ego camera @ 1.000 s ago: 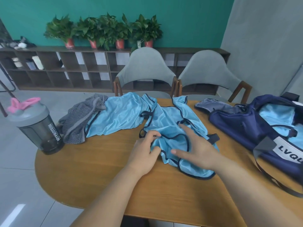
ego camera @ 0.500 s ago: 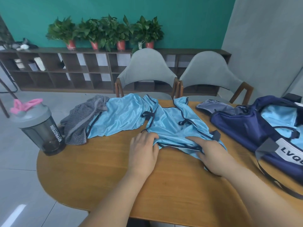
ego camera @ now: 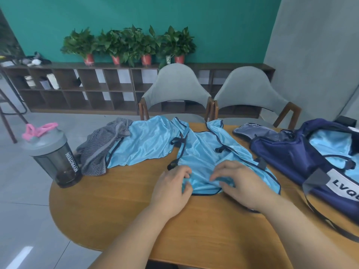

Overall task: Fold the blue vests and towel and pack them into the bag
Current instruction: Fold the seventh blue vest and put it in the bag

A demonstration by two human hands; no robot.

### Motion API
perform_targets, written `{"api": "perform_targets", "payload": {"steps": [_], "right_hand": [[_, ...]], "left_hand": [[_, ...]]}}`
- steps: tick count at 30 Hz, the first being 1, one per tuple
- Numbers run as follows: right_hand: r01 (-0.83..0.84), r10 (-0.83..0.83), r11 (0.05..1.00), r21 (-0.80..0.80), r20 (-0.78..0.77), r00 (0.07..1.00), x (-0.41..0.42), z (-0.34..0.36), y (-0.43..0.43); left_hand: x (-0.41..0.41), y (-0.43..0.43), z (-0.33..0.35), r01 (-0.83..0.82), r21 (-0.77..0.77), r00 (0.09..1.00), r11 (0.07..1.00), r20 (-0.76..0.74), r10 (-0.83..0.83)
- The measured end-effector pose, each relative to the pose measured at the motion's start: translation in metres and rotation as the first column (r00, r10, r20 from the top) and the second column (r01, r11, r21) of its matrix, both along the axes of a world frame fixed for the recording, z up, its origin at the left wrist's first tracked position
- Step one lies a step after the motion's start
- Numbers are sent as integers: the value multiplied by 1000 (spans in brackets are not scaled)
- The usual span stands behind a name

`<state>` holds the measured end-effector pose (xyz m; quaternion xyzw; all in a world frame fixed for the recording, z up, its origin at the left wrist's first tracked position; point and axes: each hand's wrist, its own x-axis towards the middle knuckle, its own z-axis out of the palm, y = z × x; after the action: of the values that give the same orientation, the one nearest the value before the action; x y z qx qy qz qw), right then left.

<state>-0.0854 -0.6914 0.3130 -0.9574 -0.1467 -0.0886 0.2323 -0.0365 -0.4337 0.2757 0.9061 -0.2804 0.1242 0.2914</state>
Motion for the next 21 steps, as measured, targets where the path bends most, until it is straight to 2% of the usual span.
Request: {"api": "perform_targets", "payload": {"steps": [1,3,6,8,9,11,12,13,14,16,18,20,21], "right_hand": [[29,-33,996,-81,-44,998,5,-4,1],[155,-171,975,-158,-95,981,15,-10,2],[309,-313,944,-114,-17,950,27,-3,6],[282,-283,948,151,-16,959,32,11,11],[237,-240,908,345,-33,970,34,21,15],[195,-173,682,704,-104,979,37,37,24],[242,-193,574,782,-159,968,41,39,26],[318,-247,529,787,-216,945,45,36,26],[405,-321,566,718,-260,911,48,30,24],[520,-437,727,448,-283,854,52,14,21],[531,-505,799,283,-164,847,47,5,23],[386,-421,872,302,57,905,38,3,31],[250,-302,922,296,143,943,33,5,36]], "left_hand": [[1,6,0,39,61,999,997,-16,-38],[2,20,-2,96,77,995,992,-40,-93],[4,28,-3,69,28,998,997,-2,-69],[5,24,-1,47,57,999,997,12,-48],[5,23,0,39,63,999,997,3,-39],[7,24,-1,21,36,999,999,-46,-19],[8,25,-2,9,5,997,1000,-72,-9],[8,26,-3,-7,-28,996,1000,-87,5],[8,27,-5,-28,-61,995,998,-92,23],[8,28,-5,-64,-107,994,992,-91,54],[8,27,-3,-83,-127,995,988,-64,76],[11,27,-5,-111,-121,994,987,5,112],[12,28,-6,-140,-121,990,983,14,143]]}}
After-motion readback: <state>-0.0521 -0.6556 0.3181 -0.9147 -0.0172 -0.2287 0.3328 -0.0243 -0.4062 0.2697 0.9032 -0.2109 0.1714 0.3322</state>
